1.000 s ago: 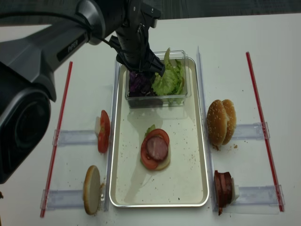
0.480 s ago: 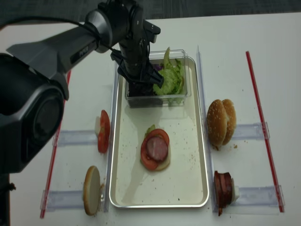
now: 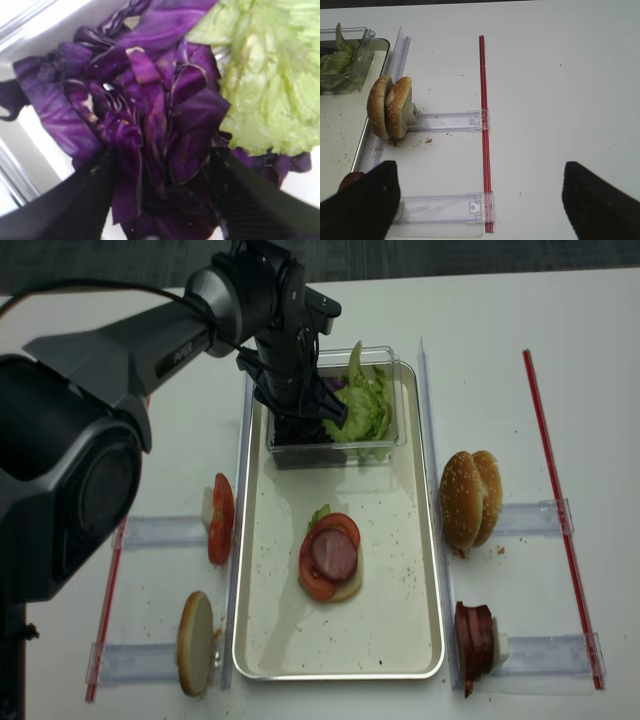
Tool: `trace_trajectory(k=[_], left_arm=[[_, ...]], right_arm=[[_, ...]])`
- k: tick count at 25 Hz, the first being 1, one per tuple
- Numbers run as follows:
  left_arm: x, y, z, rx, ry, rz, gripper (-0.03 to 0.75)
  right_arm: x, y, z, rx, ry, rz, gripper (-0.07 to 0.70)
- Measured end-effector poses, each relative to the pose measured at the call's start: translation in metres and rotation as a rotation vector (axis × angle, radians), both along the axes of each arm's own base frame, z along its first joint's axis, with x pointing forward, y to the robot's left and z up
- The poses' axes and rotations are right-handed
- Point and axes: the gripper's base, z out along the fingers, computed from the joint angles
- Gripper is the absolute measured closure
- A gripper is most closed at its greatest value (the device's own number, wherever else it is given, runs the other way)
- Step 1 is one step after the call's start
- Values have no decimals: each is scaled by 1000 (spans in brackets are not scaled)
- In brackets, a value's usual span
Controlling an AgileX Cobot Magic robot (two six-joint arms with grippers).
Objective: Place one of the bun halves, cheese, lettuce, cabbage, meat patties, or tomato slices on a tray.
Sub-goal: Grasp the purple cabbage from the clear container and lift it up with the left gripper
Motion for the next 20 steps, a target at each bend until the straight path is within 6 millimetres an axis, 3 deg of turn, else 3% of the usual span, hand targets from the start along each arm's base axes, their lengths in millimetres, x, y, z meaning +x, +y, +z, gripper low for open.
trace_trajectory(k=[20], left_arm=[[2, 2, 0, 23, -20, -11, 592]], right_arm=[[0, 0, 0, 0, 0, 0, -37]])
